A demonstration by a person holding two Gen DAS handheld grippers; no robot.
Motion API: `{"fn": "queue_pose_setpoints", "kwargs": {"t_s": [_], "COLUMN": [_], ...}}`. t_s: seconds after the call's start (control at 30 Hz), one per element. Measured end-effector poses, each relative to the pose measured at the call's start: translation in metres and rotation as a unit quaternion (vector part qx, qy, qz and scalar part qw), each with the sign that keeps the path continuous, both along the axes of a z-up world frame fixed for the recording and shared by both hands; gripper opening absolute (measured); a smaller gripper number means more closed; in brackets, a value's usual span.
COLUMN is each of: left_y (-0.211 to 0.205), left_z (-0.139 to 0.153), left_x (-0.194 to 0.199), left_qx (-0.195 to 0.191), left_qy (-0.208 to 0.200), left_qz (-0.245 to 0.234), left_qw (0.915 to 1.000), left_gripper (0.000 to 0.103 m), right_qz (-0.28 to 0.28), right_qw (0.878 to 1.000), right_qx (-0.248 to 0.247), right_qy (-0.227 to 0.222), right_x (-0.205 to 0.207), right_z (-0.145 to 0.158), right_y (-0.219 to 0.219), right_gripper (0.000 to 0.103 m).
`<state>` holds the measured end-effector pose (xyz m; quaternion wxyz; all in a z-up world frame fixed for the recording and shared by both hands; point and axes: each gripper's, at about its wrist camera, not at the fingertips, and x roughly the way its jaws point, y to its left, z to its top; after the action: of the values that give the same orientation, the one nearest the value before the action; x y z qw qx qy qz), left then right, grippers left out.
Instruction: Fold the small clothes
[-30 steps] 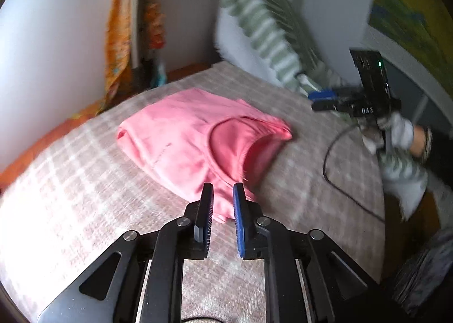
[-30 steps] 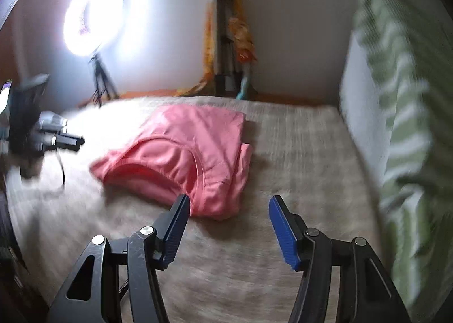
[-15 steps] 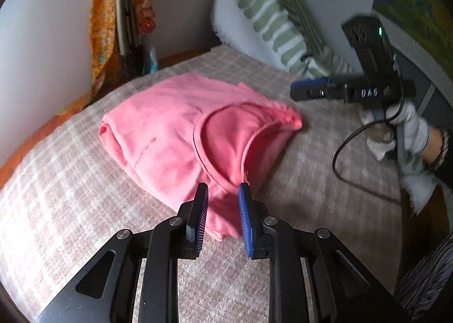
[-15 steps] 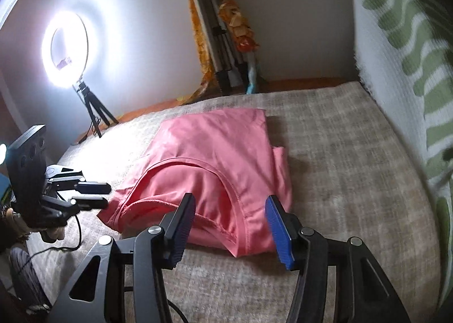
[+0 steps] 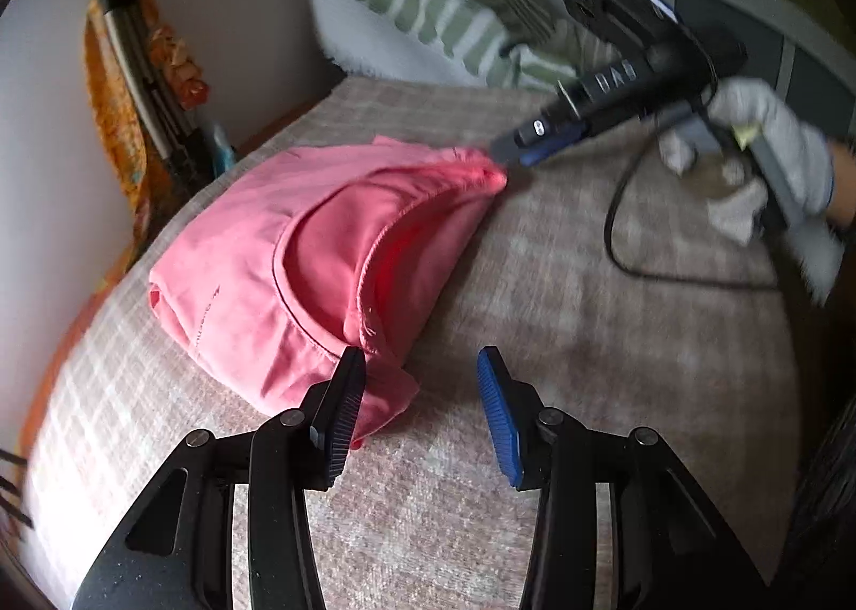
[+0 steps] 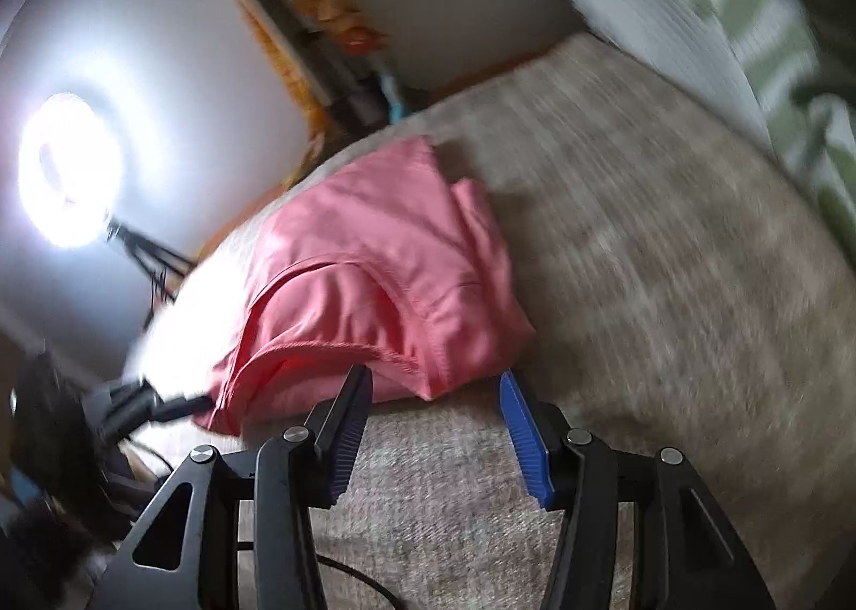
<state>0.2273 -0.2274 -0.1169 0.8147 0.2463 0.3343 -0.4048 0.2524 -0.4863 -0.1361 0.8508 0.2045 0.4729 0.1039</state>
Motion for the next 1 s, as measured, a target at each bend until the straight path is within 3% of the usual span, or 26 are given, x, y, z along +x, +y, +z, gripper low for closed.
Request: {"fn": "queue_pose_setpoints", "kwargs": {"t_s": [0.03, 0.1, 0.17, 0.27, 0.37, 0.57, 0.73, 0.83, 0.87, 0.9, 1.0], "left_y": [-0.002, -0.004, -0.004, 0.0, 0.011, 0.027, 0.025, 0.026, 0.028, 0.029, 0.034], "left_z": [-0.002, -0.008, -0.012, -0.016, -0.011, -0.001, -0.012, -0.012, -0.008, -0.007, 0.001], "left_x": [0.0, 0.003, 0.009, 0.016, 0.027, 0.035, 0.033, 0.029, 0.027, 0.026, 0.021], "left_qx": [0.01, 0.028, 0.035, 0.035, 0.001, -0.059, -0.04, -0.04, -0.048, -0.052, -0.064], "left_qy": [-0.007, -0.015, -0.014, -0.009, 0.025, 0.072, 0.1, 0.1, 0.101, 0.099, 0.096], "left_qz": [0.0, 0.005, 0.011, 0.017, 0.02, 0.01, -0.003, 0.004, 0.005, 0.007, 0.019], "left_qw": [0.9999, 0.9995, 0.9992, 0.9992, 0.9995, 0.9956, 0.9942, 0.9942, 0.9937, 0.9937, 0.9931], "left_gripper": [0.042, 0.042, 0.041, 0.016, 0.008, 0.007, 0.008, 0.01, 0.011, 0.011, 0.025], "right_qz": [-0.003, 0.0, 0.004, 0.006, 0.001, 0.001, 0.0, 0.01, 0.014, 0.016, 0.022], "right_qw": [1.0, 0.999, 0.999, 0.999, 0.999, 0.999, 0.998, 0.997, 0.997, 0.996, 0.993], "right_qx": [0.007, 0.027, 0.025, 0.026, 0.032, 0.042, -0.05, -0.063, -0.068, -0.082, -0.112], "right_qy": [0.008, 0.017, 0.019, 0.023, 0.02, 0.008, 0.043, 0.044, 0.04, 0.032, 0.014], "right_x": [0.002, 0.006, 0.009, 0.013, 0.015, 0.018, 0.024, 0.021, 0.018, 0.015, 0.004], "right_z": [-0.003, -0.007, -0.007, -0.005, 0.002, 0.024, 0.003, 0.002, 0.005, 0.01, 0.024], "right_y": [-0.001, 0.001, 0.004, 0.006, 0.003, -0.004, 0.003, 0.008, 0.011, 0.015, 0.025], "right_gripper": [0.052, 0.038, 0.031, 0.006, 0.002, 0.001, 0.002, 0.016, 0.032, 0.037, 0.037]}}
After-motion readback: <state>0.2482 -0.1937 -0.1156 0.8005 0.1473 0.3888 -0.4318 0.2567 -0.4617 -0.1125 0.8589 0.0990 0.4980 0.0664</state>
